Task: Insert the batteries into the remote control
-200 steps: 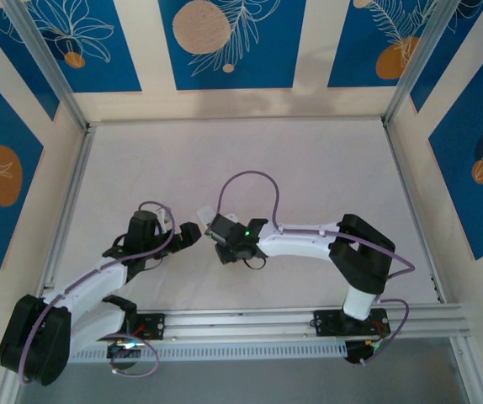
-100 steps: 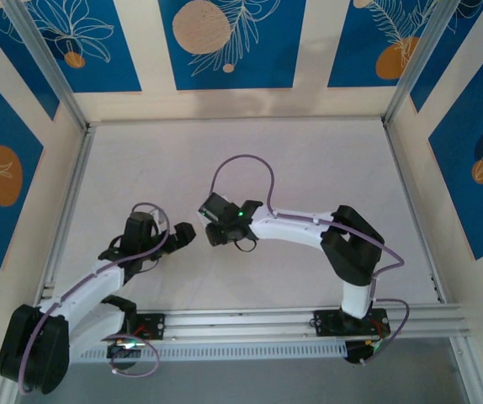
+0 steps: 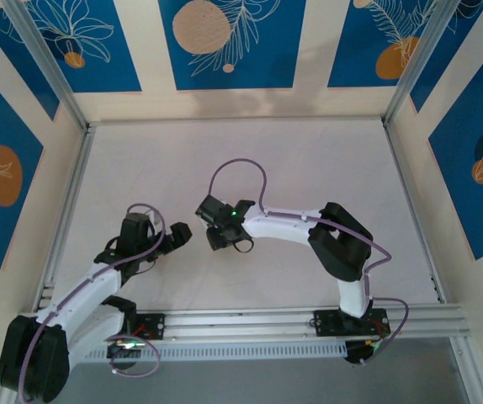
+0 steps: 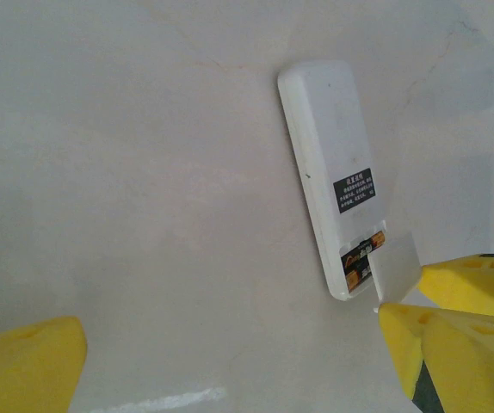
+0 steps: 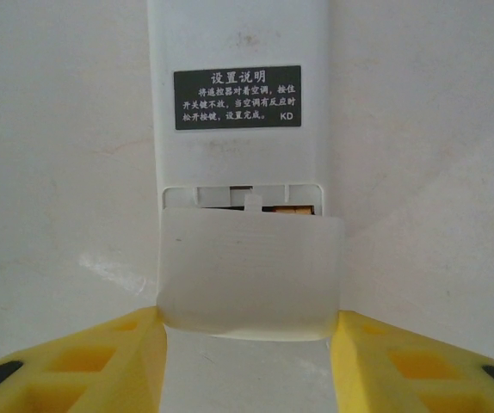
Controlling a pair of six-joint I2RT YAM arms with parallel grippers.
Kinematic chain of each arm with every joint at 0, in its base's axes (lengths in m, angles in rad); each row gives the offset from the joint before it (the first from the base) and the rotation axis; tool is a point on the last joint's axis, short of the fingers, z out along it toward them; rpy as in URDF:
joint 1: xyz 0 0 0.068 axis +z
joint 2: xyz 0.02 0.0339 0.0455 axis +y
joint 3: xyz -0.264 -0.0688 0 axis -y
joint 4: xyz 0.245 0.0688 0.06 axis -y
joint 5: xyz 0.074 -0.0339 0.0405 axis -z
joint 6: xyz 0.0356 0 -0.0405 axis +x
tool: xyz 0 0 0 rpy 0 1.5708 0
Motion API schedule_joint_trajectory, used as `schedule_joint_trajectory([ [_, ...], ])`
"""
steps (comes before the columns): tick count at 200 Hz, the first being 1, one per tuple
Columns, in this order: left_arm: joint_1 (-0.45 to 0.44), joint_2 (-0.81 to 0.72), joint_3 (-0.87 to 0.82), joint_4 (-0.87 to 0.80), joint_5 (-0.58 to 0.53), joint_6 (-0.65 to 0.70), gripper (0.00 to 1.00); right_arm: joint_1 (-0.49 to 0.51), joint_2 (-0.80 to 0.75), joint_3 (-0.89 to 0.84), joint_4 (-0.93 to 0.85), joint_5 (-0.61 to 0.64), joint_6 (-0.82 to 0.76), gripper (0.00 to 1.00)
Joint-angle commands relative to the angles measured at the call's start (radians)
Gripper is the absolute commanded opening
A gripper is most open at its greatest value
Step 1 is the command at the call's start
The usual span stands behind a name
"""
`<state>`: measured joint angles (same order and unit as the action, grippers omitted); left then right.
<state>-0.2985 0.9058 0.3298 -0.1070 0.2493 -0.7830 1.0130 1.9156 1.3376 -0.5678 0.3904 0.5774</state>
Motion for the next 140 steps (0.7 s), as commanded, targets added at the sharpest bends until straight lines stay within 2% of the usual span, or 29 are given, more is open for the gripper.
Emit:
schedule_joint_trajectory([
  [1,0.018,-0.007,0.017,-0.019,-0.001,0.002,1.00,-0.001,0.020,0.026,-0.031,-0.020,0.004,0.51],
  [140,0.039,-0.009,-0.004,0.000,0.026,0.000,1.00,0.005,0.064,0.062,-0.040,-0.022,0.004,0.51],
])
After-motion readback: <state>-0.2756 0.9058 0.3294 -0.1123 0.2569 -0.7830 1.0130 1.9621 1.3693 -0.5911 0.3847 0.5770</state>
